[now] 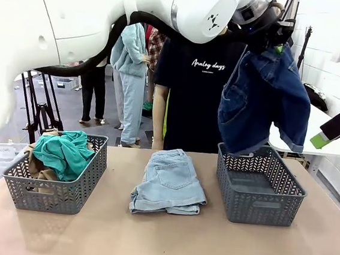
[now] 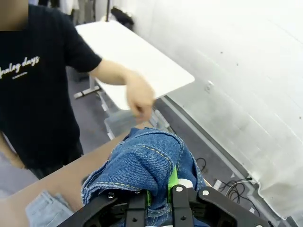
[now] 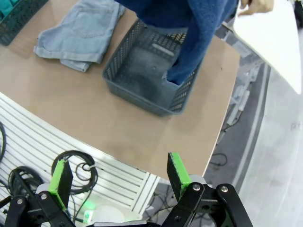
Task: Sort the tops and bottoms.
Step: Sort the clothes according to human instructions.
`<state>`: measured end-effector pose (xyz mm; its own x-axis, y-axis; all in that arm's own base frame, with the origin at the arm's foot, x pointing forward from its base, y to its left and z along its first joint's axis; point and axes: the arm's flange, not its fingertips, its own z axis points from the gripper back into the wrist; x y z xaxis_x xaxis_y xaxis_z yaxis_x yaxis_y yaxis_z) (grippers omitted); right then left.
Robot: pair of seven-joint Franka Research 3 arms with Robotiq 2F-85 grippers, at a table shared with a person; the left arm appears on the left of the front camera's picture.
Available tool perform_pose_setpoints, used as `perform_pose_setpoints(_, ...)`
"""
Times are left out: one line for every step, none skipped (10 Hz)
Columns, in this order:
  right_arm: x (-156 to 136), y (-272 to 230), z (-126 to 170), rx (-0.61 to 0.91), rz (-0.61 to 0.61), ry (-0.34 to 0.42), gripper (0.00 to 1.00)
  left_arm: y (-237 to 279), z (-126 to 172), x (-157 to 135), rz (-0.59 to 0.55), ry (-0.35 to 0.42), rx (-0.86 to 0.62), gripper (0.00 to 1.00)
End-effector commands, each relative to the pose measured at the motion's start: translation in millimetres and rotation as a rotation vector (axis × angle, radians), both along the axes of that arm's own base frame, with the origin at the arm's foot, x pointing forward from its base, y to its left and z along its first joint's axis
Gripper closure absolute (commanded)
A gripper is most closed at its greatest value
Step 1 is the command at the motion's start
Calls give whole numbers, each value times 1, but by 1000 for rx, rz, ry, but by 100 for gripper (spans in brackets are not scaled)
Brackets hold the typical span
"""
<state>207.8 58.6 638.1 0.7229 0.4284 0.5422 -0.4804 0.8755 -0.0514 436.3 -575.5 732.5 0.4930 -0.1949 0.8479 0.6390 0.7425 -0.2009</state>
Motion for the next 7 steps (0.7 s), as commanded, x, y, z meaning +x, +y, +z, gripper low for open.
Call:
perform_pose_setpoints(4,1,1,3,8,1,0,-19,29,17,-52,4,-12,100)
perform_pose_setpoints(4,1,1,3,8,1,0,-18,30,20,-52,8,-20,100)
perform_pose_setpoints(4,1,1,3,8,1,0,-12,23,24,-21,31,-7,100)
perform_pose_setpoints(4,1,1,3,8,1,0,3,7,29,20,87,-13,100)
perform_pose_setpoints(4,1,1,3,8,1,0,18,-22,32,55,160,-26,100)
perform_pose_setpoints(4,1,1,3,8,1,0,31,-60,34,59,241,-72,100)
perform_pose_setpoints(4,1,1,3,8,1,0,36,-88,32,29,287,-48,100)
